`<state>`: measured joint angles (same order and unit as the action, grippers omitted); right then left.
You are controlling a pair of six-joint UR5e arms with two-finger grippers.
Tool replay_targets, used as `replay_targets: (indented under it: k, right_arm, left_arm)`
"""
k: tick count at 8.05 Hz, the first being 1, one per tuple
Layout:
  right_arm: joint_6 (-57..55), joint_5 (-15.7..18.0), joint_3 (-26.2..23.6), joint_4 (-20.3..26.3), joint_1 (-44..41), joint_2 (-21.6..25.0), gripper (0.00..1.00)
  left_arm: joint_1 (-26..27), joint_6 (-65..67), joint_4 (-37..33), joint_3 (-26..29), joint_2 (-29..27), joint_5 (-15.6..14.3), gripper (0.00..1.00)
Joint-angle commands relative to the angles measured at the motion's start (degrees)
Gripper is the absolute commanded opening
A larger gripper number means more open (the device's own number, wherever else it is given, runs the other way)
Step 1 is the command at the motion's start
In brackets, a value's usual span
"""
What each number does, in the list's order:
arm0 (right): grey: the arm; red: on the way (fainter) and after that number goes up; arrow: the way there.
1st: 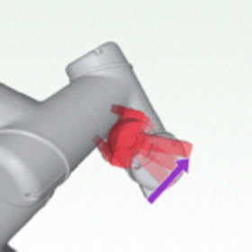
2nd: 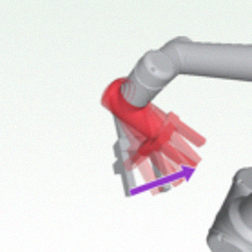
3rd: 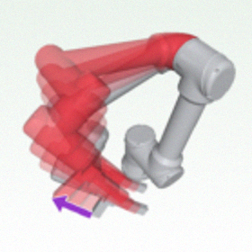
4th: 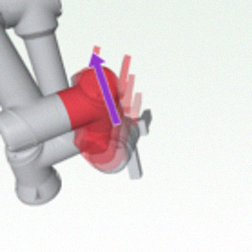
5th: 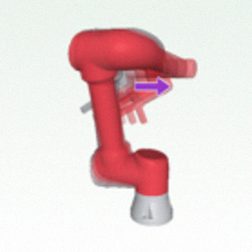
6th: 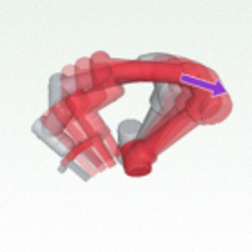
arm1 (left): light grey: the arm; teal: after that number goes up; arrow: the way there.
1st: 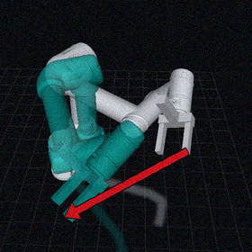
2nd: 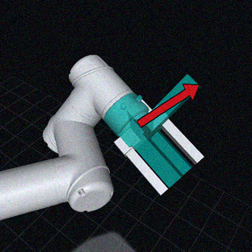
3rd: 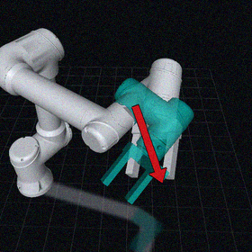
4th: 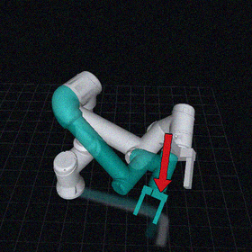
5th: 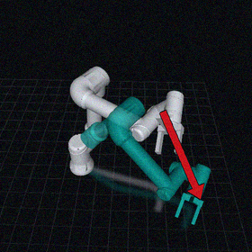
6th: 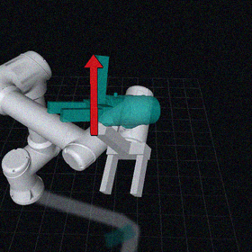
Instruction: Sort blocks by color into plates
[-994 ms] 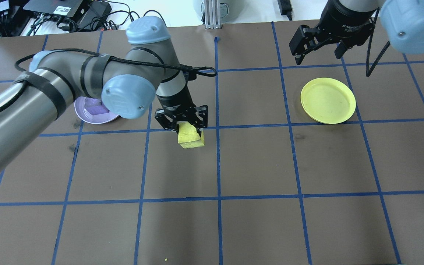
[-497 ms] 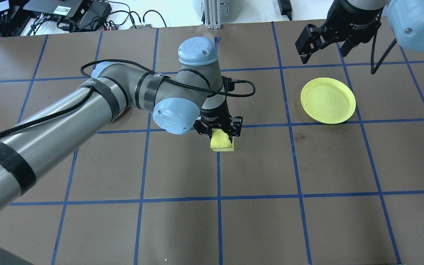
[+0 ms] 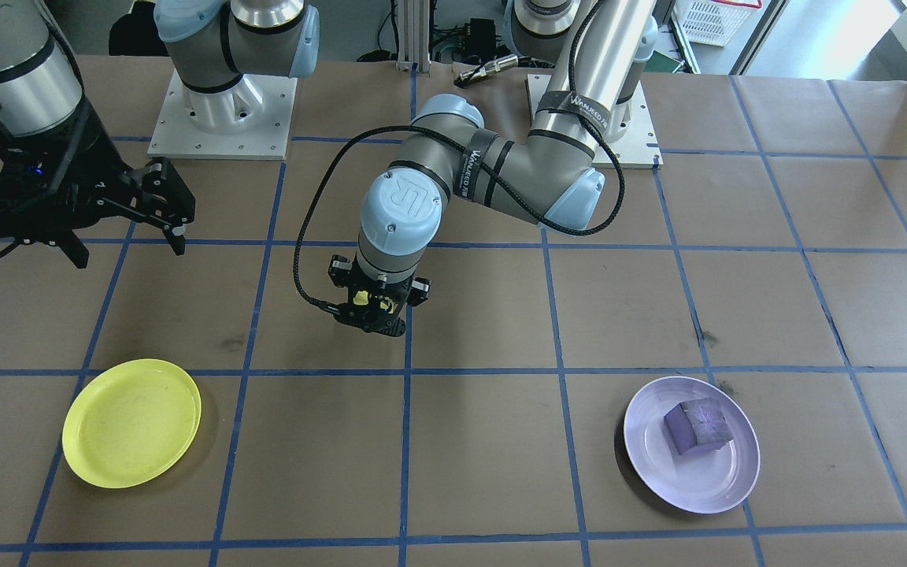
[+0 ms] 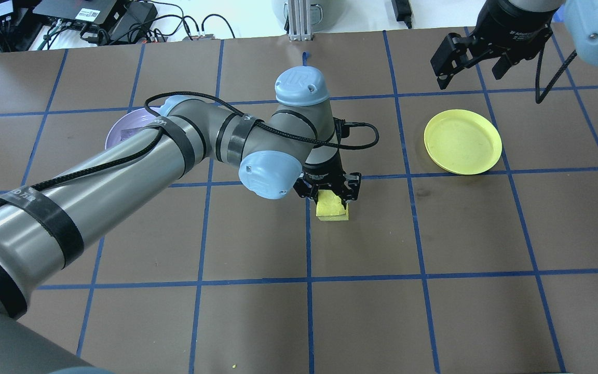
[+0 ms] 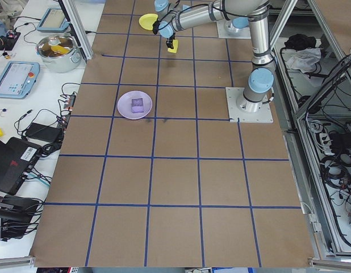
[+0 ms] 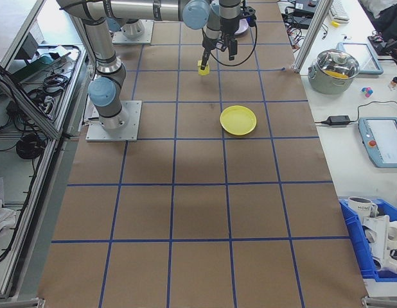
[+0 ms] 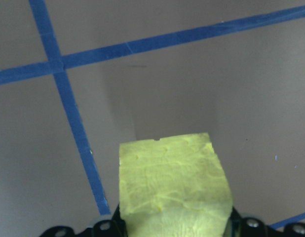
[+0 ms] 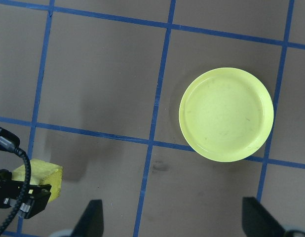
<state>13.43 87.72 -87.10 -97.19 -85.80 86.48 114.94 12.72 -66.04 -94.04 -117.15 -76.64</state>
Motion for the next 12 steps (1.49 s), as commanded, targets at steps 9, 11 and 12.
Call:
replay_targets:
  k: [9, 11, 12]
  right_arm:
    - [-2.5, 3.1, -2.4, 0.1, 0.3, -1.4, 1.0]
    - [-13.9, 2.3, -3.0, 0.7, -0.1, -1.3, 1.0]
    - [-14.5, 2.0, -4.3, 0.6, -0.2, -1.2, 1.0]
  left_arm:
    - [-5.6, 2.6, 5.8, 0.2, 4.8, 0.2, 1.0]
    - [-14.5, -9.7, -4.5, 1.4, 10.9, 0.0, 1.0]
    - [-18.2, -11.6, -13.5, 4.2, 14.2, -0.1, 1.0]
